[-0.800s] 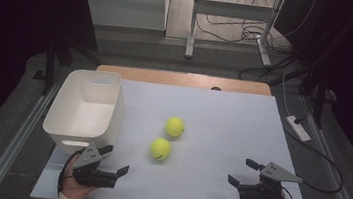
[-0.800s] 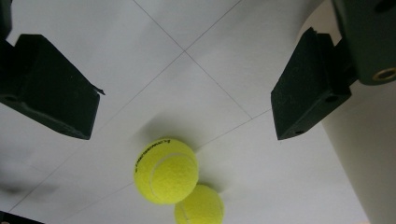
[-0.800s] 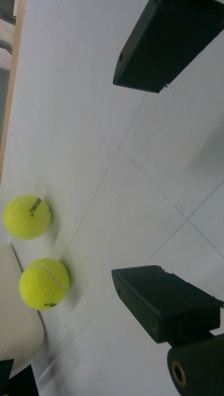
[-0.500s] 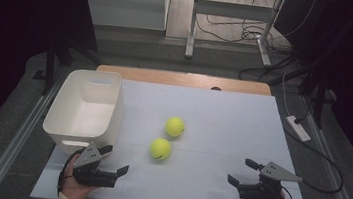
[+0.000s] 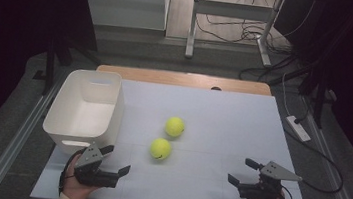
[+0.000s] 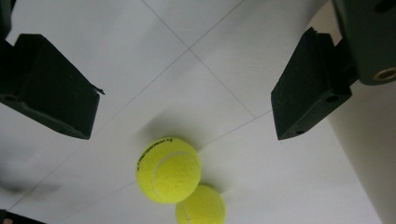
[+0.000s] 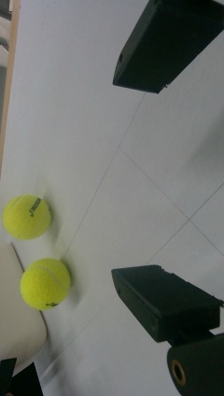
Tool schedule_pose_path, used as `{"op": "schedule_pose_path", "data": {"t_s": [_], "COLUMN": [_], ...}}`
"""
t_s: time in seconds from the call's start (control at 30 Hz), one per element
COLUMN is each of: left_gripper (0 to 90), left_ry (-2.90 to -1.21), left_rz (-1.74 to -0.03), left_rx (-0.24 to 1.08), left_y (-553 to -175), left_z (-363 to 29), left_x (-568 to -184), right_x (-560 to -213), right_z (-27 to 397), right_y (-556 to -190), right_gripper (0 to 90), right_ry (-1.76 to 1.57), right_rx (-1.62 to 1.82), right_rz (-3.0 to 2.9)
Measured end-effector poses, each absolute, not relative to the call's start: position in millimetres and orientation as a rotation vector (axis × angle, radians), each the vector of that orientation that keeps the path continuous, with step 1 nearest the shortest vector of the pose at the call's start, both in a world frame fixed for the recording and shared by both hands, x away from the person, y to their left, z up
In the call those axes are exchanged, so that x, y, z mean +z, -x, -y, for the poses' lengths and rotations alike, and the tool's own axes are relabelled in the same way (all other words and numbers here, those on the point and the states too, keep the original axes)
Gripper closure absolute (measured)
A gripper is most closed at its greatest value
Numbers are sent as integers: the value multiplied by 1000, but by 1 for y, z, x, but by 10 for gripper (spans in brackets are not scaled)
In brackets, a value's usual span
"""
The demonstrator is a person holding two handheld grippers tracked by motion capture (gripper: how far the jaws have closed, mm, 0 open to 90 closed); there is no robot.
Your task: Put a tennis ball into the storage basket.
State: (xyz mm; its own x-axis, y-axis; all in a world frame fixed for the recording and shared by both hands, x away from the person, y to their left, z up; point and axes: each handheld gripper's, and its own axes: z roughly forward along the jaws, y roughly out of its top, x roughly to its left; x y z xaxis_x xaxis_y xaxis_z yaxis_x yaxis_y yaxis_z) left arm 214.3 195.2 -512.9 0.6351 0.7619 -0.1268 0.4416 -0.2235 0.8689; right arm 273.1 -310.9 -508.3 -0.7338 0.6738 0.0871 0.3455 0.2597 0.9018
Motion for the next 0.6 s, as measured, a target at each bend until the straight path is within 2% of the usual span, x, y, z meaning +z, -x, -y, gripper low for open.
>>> {"op": "schedule_pose_path", "data": {"t_s": [0.6], "left_gripper": [89], "left_ry": [-1885], "left_rz": [-991], "left_rx": [412], "left_y": [-217], "left_z": [-185], "left_x": [-501], "right_x": [-509], "right_z": [311], "right_y": [-277], "right_gripper": [80], "right_ry": [-954], "right_rx": [1488], "right_rz": [-2227]}}
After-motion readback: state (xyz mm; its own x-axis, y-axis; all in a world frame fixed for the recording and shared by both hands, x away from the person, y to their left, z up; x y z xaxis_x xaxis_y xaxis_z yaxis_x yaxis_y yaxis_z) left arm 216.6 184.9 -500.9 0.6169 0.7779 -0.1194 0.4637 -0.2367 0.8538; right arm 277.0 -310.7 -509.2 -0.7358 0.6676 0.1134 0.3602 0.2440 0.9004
